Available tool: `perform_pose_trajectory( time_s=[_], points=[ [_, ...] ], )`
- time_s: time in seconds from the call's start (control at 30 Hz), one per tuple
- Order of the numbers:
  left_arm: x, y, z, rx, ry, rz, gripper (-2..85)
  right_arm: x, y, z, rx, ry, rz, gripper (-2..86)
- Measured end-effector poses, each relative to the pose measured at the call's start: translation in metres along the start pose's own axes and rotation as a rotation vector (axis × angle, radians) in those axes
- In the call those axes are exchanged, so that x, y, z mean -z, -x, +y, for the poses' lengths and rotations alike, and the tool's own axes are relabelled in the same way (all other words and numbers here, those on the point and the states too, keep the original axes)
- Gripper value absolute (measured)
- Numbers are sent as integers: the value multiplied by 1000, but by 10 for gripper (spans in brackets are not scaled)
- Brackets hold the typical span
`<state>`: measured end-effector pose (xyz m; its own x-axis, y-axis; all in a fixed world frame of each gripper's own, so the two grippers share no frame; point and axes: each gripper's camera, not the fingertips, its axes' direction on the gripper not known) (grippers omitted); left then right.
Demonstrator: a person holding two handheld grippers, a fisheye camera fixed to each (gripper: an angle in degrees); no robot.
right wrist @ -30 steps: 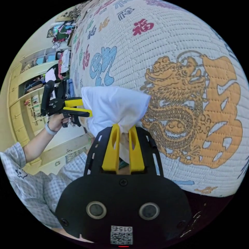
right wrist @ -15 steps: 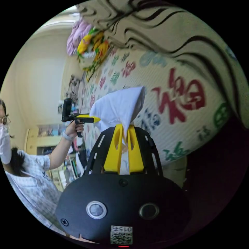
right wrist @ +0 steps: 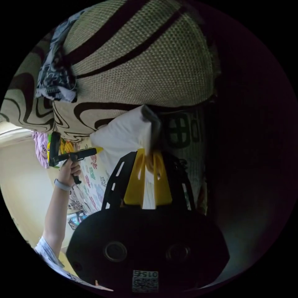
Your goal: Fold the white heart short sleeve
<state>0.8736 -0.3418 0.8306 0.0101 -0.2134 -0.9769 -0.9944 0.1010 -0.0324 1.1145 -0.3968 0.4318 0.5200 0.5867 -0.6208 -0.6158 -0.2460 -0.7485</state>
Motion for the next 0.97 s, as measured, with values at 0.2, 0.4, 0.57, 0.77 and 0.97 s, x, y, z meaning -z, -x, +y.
perform_pose_trajectory(
  time_s=[0.2,0.4,0.57,0.77,0.97],
  points=[
    [28,-18,67,97,-259,-14,83,-11,9,42,126,-38,137,51],
    [11,-43,256,349,-507,283,85,-44,61,128,526,82,204,51],
    [-45,-94,465,791,-502,376,88,-109,96,209,857,440,69,49],
    [-74,-190,691,1279,-516,240,105,-204,121,384,1223,923,22,52],
    [-11,-329,906,1611,-736,-168,110,-272,119,603,1413,1226,-61,54]
  ],
)
